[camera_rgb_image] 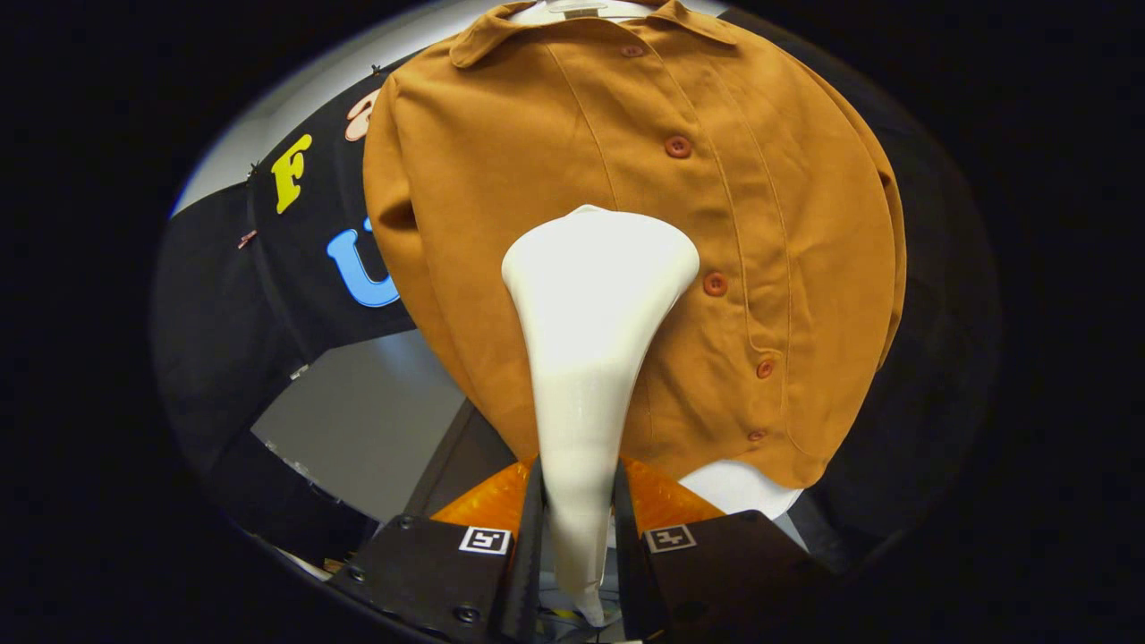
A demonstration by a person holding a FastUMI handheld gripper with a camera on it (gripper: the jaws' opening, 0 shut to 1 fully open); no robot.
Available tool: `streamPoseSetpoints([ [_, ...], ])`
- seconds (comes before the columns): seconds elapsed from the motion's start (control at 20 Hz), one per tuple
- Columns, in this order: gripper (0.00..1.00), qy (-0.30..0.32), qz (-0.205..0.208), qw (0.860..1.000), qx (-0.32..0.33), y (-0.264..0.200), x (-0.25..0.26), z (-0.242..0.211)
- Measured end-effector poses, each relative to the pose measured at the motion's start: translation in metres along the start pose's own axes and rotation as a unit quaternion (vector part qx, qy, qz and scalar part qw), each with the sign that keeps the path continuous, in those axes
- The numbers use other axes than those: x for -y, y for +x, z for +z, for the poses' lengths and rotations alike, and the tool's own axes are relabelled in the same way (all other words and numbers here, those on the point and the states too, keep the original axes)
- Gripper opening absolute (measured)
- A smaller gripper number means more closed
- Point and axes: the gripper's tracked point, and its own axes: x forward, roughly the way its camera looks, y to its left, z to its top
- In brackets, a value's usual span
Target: Iron the clothes twice with a garment steamer, once on the left side and once on the right side.
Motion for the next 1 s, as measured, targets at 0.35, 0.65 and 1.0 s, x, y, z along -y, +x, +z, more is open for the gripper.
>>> streamPoseSetpoints([
  [0.35, 0.4, 0.012, -0.016, 0.998, -0.063, 0.008, 0.01, -0.054],
  [0.65, 0.4, -0.007, -0.016, 0.999, -0.041, -0.03, 0.006, -0.046],
  [1.0, 0.4, -0.014, -0.052, 0.996, 0.076, -0.086, 0.032, 0.05],
])
